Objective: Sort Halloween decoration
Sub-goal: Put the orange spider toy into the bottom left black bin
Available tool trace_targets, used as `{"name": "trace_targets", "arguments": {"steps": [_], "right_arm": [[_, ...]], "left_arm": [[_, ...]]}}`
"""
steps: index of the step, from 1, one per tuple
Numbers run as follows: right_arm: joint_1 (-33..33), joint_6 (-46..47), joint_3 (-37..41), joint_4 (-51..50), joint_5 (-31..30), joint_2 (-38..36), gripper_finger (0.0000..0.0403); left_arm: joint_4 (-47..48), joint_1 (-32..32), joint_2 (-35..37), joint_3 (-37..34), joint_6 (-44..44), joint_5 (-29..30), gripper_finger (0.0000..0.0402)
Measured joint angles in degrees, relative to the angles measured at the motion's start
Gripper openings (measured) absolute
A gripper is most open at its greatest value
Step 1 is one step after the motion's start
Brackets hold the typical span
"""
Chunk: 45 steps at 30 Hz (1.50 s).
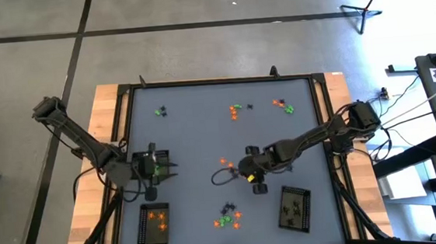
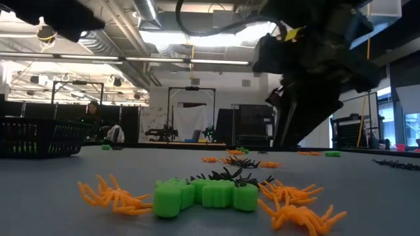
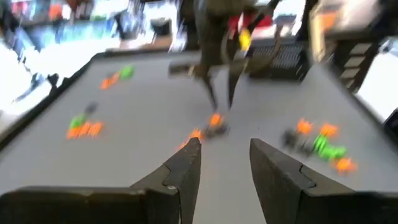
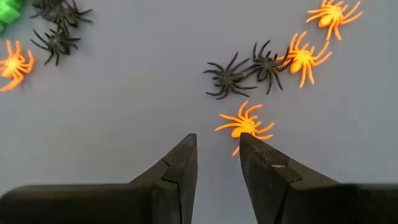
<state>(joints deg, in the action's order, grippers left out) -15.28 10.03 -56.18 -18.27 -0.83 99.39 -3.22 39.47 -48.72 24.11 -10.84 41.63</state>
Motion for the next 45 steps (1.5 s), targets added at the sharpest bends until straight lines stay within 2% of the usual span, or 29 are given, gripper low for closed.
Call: {"name": "trace_targets", "arguments": {"steps": [5, 11, 19, 22, 26, 28, 32, 38, 45], "right_arm": [[-1.8, 0.2, 0.0, 0.1, -4.3, 0.1, 0.0120], [-1.5, 2.0, 0.0, 0.4, -6.7, 2.3, 0.0120], [-1.6, 2.4, -0.3, 0.6, -6.6, 6.3, 0.0114], [-1.6, 2.4, -0.2, 0.6, -6.4, 6.3, 0.0085], [-1.6, 2.3, -0.2, 0.7, -6.0, 6.0, 0.0021], [-1.6, 2.0, -0.2, 0.7, -6.0, 5.6, 0.0007], [-1.6, 2.0, -0.1, 0.8, -6.2, 5.0, 0.0016], [-1.5, 1.7, -0.1, 1.7, -6.8, 4.2, 0.0005], [-1.5, -0.1, -4.6, 2.4, -7.6, 3.6, 0.0003]], "left_arm": [[-17.5, -0.1, 0.0, -6.8, 5.3, -2.0, 0.0129], [-23.3, -0.1, 0.0, -10.2, 4.6, -2.1, 0.0129], [-23.5, -0.1, 0.0, -10.5, 3.8, -2.1, 0.0129], [-23.5, -0.1, 0.0, -10.5, 3.8, -2.1, 0.0129], [-23.5, -0.1, 0.0, -10.5, 3.7, -2.1, 0.0129], [-23.5, -0.1, 0.0, -10.5, 3.7, -2.1, 0.0129], [-23.5, -0.1, 0.0, -10.5, 3.5, -1.7, 0.0129], [-23.9, -0.5, -0.7, -10.5, 3.6, -1.7, 0.0129], [-30.1, -3.9, -8.1, -10.5, 7.3, -3.3, 0.0129]]}}
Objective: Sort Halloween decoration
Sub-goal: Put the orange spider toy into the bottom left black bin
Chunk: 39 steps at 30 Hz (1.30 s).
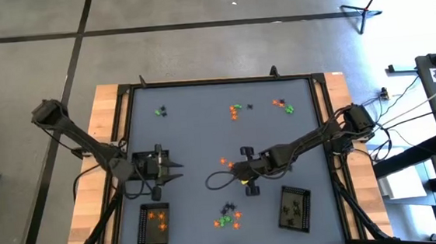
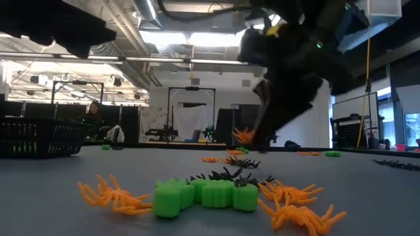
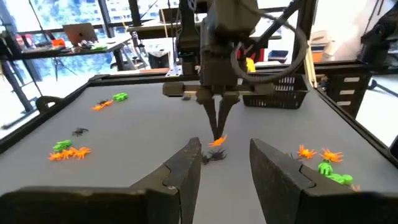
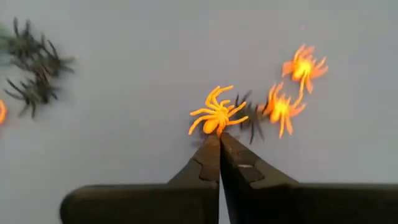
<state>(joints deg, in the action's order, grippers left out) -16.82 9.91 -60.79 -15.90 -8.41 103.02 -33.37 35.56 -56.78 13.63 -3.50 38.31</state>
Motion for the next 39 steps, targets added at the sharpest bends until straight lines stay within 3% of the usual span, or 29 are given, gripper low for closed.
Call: {"name": "trace_targets", "arguments": {"steps": [7, 15, 19, 26, 31, 39], "right_arm": [[0.8, -3.3, -4.4, 5.0, 2.8, 0.0, 0.0002], [4.5, -3.9, -4.8, 15.6, 14.2, 0.0, 0.0002], [5.0, -3.9, -4.8, 16.8, 16.1, 0.0, 0.0002], [4.9, -3.8, -4.8, 17.3, 16.5, 0.0, 0.0003], [4.9, -3.8, -4.8, 17.2, 16.6, 0.0, 0.0003], [4.9, -3.8, -4.8, 17.4, 16.5, 0.0, 0.0003]], "left_arm": [[-13.5, -4.1, -12.9, 1.6, 8.6, -5.5, 0.0129], [-13.8, -7.8, -26.7, 10.9, 14.9, -8.8, 0.0132], [-13.7, -9.7, -31.5, 14.4, 16.1, -9.4, 0.0145], [-13.6, -12.3, -36.9, 18.3, 16.0, -16.5, 0.0160], [-13.1, -12.7, -37.9, 19.1, 15.7, -17.3, 0.0157], [-11.8, -12.6, -37.9, 19.1, 15.9, -15.5, 0.0087]]}}
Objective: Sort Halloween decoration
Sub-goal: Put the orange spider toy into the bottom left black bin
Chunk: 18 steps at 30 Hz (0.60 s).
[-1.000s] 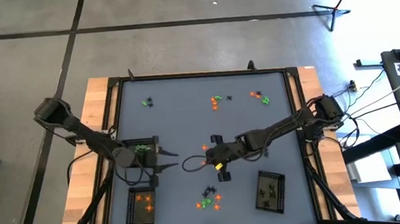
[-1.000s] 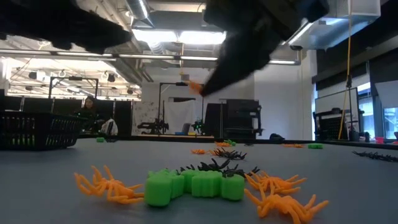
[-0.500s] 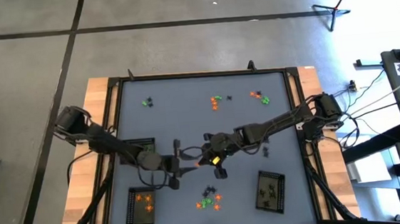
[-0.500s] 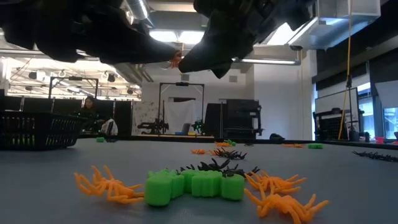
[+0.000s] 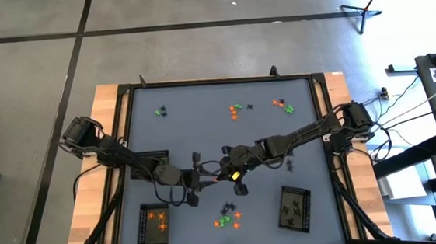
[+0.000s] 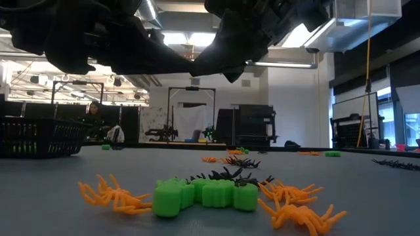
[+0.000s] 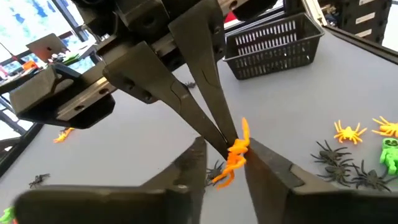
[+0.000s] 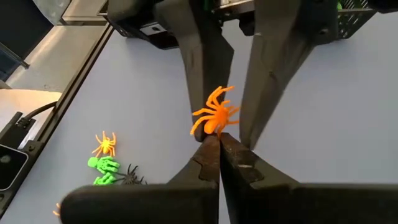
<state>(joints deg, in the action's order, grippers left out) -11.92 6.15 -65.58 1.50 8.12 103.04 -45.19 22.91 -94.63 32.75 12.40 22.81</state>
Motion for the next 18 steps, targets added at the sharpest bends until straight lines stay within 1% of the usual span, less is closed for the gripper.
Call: {"name": "trace_targets", "arguments": {"steps": [5, 9, 11, 14, 16, 18], "right_arm": [[0.0, 0.0, 0.0, -0.5, -0.1, 0.0, 0.0003], [0.0, -0.8, 0.0, -0.4, -0.5, 0.1, 0.0012], [0.0, -0.9, 0.0, -1.1, -0.1, 0.1, 0.0032], [-0.1, -0.6, 0.0, -3.0, -0.3, 0.1, 0.0079], [-0.1, -0.5, 0.0, -3.2, -1.2, 0.1, 0.0114], [-0.1, -0.5, -0.1, -3.7, -2.3, 0.1, 0.0146]], "left_arm": [[1.1, 0.0, 0.0, 0.0, -0.1, 0.0, 0.0013], [4.7, 0.4, 1.2, 0.1, -1.2, 0.5, 0.0007], [8.9, 0.7, 2.9, 0.1, -1.8, 1.2, 0.0003], [17.9, 2.0, 7.3, 0.0, -4.6, 3.0, 0.0002], [25.6, 3.1, 12.0, 0.0, -8.0, 3.2, 0.0002], [35.3, 4.6, 16.8, 0.0, -13.3, 2.7, 0.0001]]}}
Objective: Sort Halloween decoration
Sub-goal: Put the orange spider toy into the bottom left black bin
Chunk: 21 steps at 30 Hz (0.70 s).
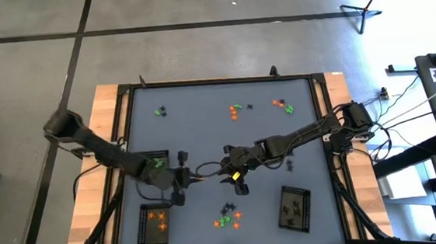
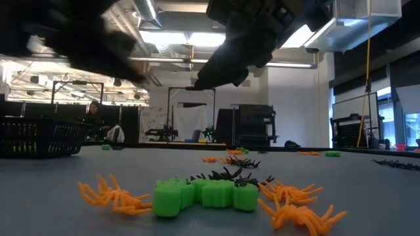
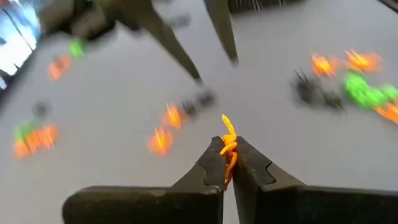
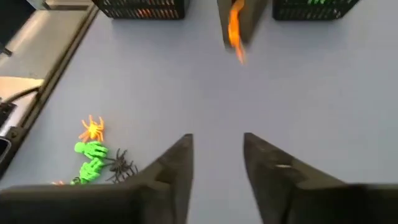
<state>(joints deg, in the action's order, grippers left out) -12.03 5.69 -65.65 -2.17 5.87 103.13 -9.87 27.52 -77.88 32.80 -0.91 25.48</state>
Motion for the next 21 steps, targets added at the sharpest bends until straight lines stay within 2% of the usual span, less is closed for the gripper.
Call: {"name": "trace_targets", "arguments": {"steps": [3, 6, 11, 16, 21], "right_arm": [[0.0, 0.1, 0.0, -0.9, -2.3, 0.0, 0.0181], [0.0, 0.0, 0.0, -1.1, -4.2, 0.0, 0.0197], [0.1, 0.0, 0.0, -1.1, -5.9, 0.0, 0.0202], [0.1, 0.0, 0.0, -1.2, -6.9, 0.0, 0.0202], [0.1, -0.1, 0.0, -1.3, -6.9, 0.0, 0.0202]], "left_arm": [[13.9, 3.4, 8.3, 0.2, -10.2, -3.4, 0.0001], [28.1, 7.7, 14.2, 2.9, -22.4, -7.0, 0.0001], [45.6, 16.6, 15.3, 9.8, -41.5, -9.5, 0.0000], [45.9, 24.6, 10.4, 11.4, -56.2, -11.8, 0.0000], [43.8, 29.2, 4.3, 11.4, -69.3, -13.2, 0.0009]]}}
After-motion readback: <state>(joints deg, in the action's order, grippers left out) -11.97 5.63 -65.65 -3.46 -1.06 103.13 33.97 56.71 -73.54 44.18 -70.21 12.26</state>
